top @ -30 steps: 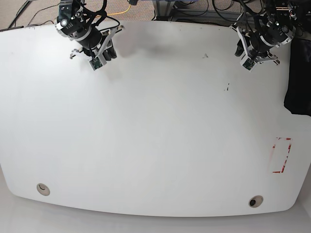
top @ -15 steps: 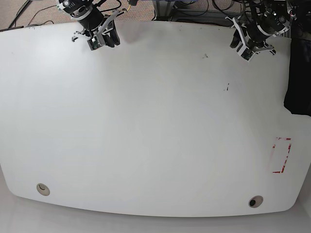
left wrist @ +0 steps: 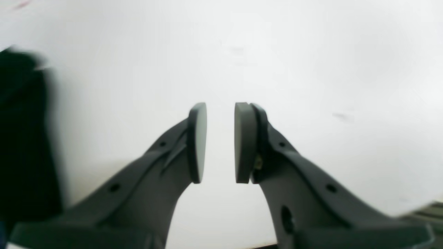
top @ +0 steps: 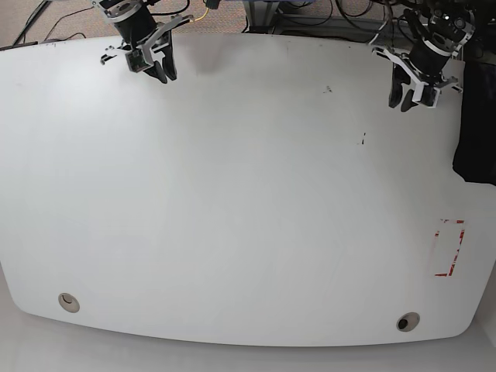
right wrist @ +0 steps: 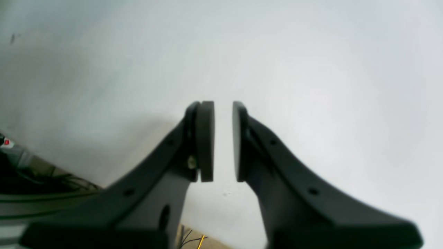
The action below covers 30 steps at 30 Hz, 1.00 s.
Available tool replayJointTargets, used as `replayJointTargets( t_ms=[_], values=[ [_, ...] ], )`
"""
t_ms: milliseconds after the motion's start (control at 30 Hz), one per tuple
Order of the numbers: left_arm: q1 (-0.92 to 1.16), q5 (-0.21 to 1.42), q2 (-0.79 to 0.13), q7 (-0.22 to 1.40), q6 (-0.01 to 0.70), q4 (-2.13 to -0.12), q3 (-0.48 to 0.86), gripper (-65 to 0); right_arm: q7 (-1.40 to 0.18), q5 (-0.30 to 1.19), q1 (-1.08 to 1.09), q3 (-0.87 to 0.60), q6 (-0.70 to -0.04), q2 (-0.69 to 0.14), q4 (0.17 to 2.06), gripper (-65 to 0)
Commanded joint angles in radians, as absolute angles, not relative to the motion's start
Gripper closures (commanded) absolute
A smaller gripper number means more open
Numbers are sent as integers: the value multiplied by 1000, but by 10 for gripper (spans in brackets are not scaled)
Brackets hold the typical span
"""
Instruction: Layout the t-shirt on the table in an organized manner, then fold the t-shirt properly
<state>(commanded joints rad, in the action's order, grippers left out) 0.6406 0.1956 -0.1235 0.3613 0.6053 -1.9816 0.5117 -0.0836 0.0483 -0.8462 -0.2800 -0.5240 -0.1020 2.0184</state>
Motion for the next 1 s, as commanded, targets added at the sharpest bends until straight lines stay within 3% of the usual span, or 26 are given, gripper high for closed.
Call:
replayJointTargets(
  t_ms=[300, 567, 800, 1000],
  values=[
    [785, 202, -119, 363, 610, -1991, 542, -122, -74, 48, -986, -280, -521, -105, 2020, -89],
    [981, 203, -53, 361, 613, -1994, 549, -122, -74, 47, -1116, -278, -526, -108, 2025, -89],
    [1086, 203, -48, 369, 690, -1989, 567, -121, -74, 50, -1225, -275, -526, -105, 2022, -87],
    [1104, 200, -27, 456, 698, -1983, 602, -121, -82, 54, -1309, -272, -526, -102, 2015, -87]
  ],
)
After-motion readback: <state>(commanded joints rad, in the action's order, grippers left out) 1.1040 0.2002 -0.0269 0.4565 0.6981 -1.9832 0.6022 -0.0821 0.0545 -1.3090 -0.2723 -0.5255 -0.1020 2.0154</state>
